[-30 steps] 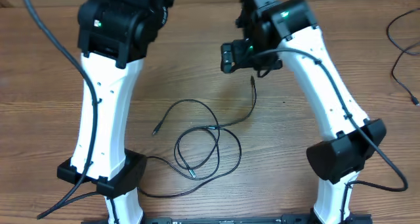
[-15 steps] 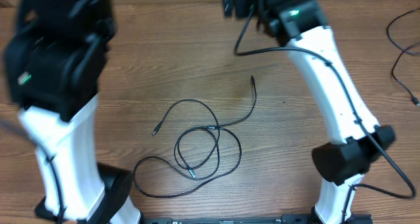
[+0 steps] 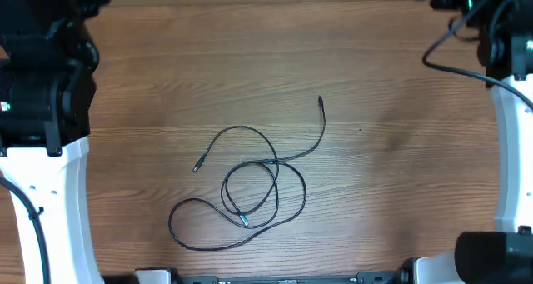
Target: Untangle cables
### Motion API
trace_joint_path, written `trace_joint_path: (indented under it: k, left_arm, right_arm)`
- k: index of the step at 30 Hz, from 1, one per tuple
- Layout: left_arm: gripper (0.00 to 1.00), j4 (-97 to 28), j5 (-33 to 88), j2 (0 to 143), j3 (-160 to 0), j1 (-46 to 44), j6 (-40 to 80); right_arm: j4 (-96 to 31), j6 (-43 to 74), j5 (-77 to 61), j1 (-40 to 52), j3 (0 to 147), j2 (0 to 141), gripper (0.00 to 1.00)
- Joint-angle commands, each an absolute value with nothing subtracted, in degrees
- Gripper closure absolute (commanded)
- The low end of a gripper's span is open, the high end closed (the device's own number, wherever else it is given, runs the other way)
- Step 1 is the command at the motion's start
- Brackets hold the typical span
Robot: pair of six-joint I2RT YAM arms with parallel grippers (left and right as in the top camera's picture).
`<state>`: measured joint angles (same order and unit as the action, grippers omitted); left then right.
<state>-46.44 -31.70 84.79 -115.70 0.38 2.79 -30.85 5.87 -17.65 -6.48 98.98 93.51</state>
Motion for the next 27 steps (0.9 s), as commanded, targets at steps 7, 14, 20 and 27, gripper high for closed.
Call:
trace_joint_path:
  k: [7, 14, 20, 27]
  left_arm:
    - [0.08, -40.18, -18.11, 67.61, -89.08, 5.10, 5.76]
    - [0.08, -41.32, -13.43, 68.71, -88.36, 3.55, 7.94]
    - [0.04, -41.36, -13.41, 68.73, -88.36, 3.31, 7.73]
    - [0.03, -42.11, -10.11, 68.77, -88.33, 3.33, 7.73]
  right_arm:
    - [-22.90, 16.47, -18.11, 2.37, 74.96, 90.00, 0.19]
    - [-29.34, 19.18, -7.35, 24.86, 70.43, 90.02, 0.10]
    - [-35.90, -14.06, -10.00, 41.56, 68.75, 90.04, 0.07]
    - [-31.97, -18.22, -9.89, 44.71, 64.07, 91.88, 0.09]
